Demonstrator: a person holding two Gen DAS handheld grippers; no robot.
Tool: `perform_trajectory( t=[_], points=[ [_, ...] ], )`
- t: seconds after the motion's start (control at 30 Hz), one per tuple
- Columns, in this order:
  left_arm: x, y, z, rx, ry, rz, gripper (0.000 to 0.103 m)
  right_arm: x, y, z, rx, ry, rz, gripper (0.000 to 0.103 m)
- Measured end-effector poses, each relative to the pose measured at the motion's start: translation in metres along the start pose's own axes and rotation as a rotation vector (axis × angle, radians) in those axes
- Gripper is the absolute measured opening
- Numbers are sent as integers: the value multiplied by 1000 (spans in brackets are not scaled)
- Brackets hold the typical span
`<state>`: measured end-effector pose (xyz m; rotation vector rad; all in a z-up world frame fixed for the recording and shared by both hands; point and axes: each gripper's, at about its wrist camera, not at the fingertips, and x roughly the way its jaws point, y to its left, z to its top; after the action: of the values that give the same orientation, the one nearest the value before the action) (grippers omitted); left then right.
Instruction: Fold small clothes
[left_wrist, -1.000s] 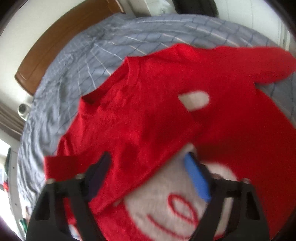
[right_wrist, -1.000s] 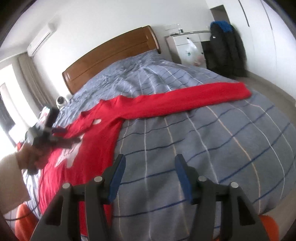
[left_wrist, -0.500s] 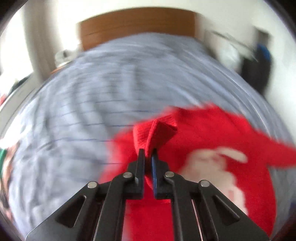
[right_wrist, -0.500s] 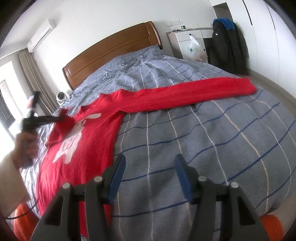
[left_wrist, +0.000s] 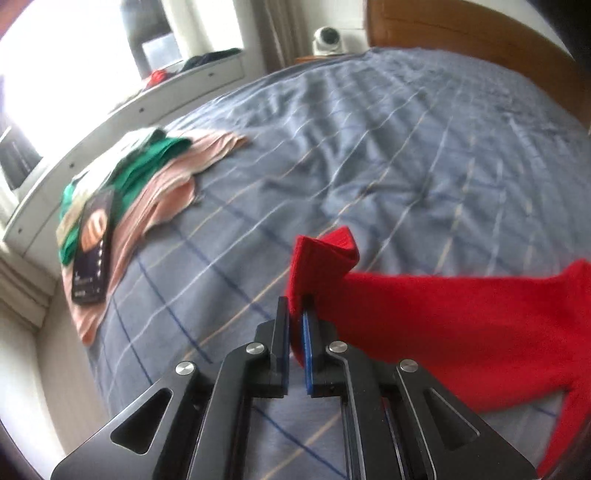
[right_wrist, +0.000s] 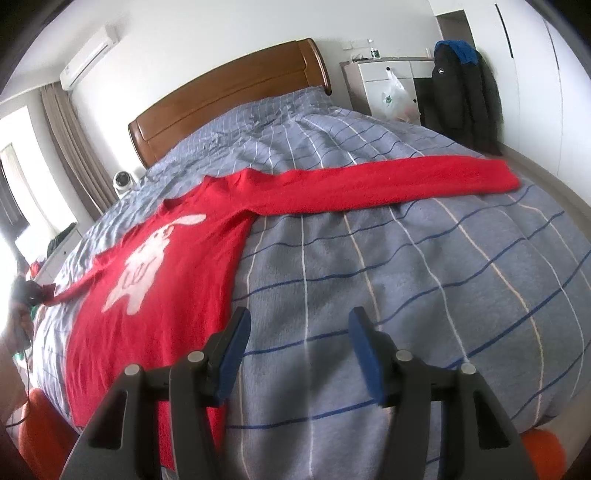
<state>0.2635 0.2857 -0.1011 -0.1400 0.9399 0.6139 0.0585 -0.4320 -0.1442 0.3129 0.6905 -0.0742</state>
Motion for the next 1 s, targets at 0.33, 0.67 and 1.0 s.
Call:
perform_trajectory(
  t=[0.33, 0.67, 1.0],
  points=[
    [40, 28, -17, -84, 85, 24, 2, 5, 2, -3, -15, 19, -23, 55],
    [-17, 42, -33, 16, 27, -83, 50, -5, -12, 5, 49, 44, 6, 69],
    [-141, -22, -169, 344, 145, -670, 73, -11, 29, -14, -59, 385, 225, 73]
  ],
)
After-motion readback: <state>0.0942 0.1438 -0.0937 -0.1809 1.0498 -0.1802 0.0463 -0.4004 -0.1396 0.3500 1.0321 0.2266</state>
